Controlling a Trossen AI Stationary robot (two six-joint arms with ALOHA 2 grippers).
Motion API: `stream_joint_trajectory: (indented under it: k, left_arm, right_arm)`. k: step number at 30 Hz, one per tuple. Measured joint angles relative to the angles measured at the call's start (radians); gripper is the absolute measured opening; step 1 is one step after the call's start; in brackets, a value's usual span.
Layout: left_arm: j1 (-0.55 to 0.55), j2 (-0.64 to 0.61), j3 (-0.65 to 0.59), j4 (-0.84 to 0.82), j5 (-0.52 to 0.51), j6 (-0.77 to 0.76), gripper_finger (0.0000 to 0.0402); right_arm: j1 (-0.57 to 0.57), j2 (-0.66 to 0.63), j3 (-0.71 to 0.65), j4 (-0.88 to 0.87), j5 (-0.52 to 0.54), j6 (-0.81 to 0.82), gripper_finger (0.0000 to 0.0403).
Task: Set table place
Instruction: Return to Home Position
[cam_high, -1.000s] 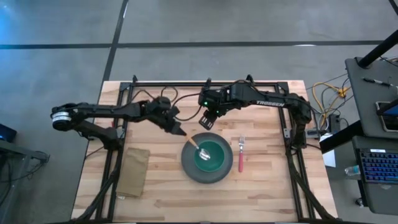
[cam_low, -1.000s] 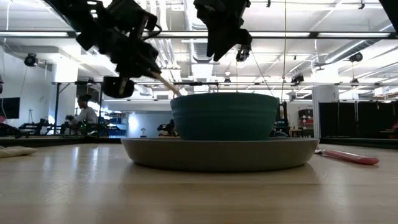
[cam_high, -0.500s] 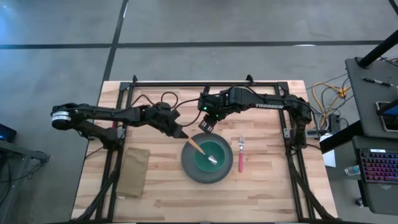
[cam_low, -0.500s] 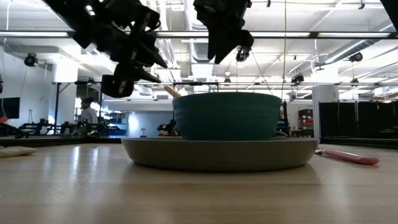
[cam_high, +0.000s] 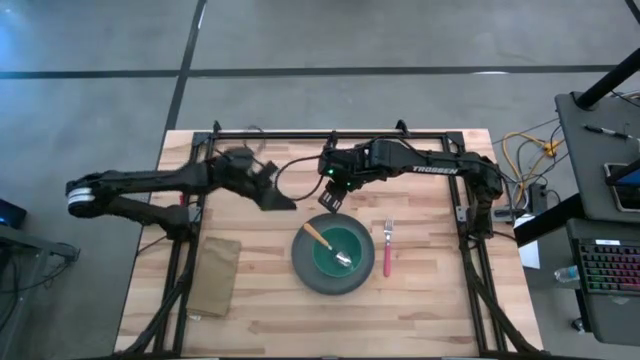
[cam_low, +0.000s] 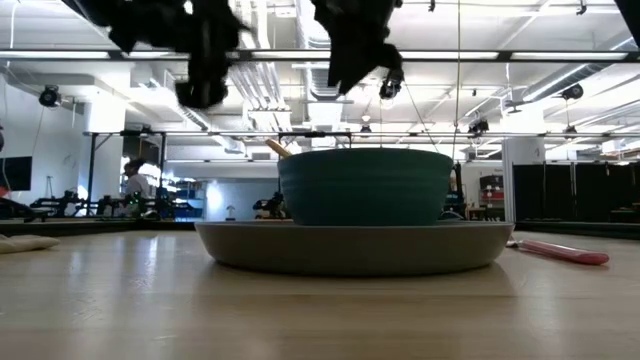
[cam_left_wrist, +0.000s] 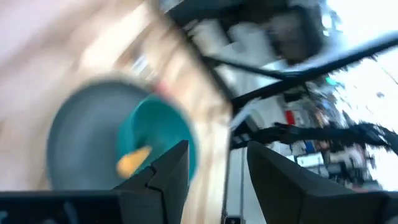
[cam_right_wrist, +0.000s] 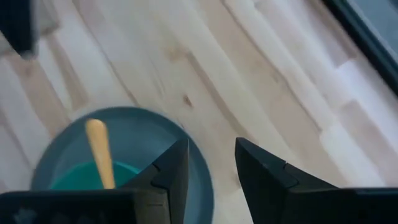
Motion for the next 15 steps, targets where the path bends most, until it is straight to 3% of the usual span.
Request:
stream_joint_trajectory:
  k: [4,8,12,15]
  left_arm:
    - [0.049,-0.134,0.012,0.002,0.077,0.042,0.0148]
    - [0.045,-0.287,0.009,0.010,0.098,0.011,0.0148]
    - [-0.005,-0.427,0.008,0.036,0.116,0.172,0.0148]
    - [-0.027,-0.518,-0.015,0.032,0.102,0.230,0.0148]
  right_arm:
    - [-0.004,-0.037,0.069,-0.018,-0.011,-0.017,0.0117]
    - [-0.002,-0.079,0.151,-0.026,-0.053,0.098,0.0112]
    - [0.027,-0.148,0.221,0.000,-0.267,-0.073,0.0109]
    - [0.068,-0.226,0.214,0.034,-0.273,-0.123,0.0110]
